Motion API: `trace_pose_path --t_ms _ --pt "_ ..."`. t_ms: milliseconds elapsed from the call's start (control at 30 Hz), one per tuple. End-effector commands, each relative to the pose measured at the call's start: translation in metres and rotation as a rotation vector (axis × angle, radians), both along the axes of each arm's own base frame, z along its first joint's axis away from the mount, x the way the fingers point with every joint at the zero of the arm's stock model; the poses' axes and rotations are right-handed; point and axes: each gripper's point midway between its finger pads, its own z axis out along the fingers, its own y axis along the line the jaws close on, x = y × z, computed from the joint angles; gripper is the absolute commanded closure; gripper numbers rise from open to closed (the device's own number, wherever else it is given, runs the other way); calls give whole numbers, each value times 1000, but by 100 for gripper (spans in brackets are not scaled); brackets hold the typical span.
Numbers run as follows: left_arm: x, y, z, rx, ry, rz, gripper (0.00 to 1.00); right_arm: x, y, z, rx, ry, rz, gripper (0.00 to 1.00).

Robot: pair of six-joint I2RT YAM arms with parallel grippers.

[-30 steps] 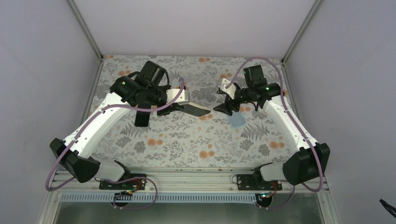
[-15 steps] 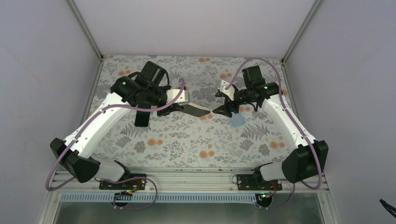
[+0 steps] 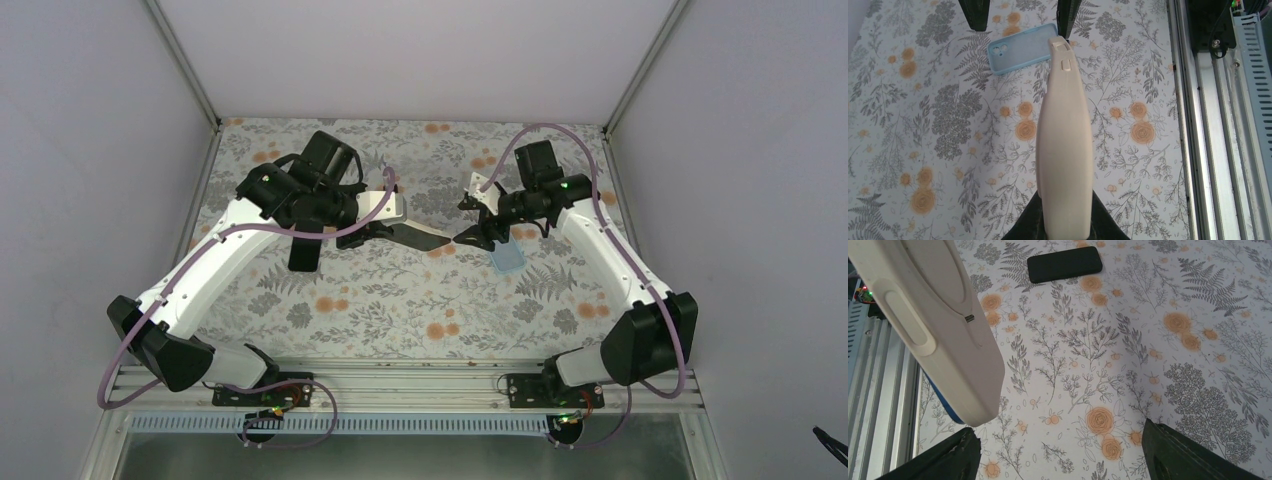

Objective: Take the phone out of the phone case
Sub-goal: Remove the phone case from the phone.

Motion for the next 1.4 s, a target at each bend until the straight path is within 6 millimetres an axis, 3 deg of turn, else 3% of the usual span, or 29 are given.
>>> trace_pose_path --t_ms 0,467,1000,1167,1367 --pt "4 -11 26 -86 -44 -17 98 -3 3 0 26 11 32 17" --pt "0 -14 28 -100 -21 -39 98 1 3 1 32 -3 18 19" --pt "-30 -17 26 -135 94 -154 98 50 6 27 50 -139 -119 20" --pt "-41 -21 34 -175 138 -210 98 68 6 34 46 -164 -171 20" --pt "-49 -28 42 -221 185 -261 98 72 20 35 40 -153 -144 20"
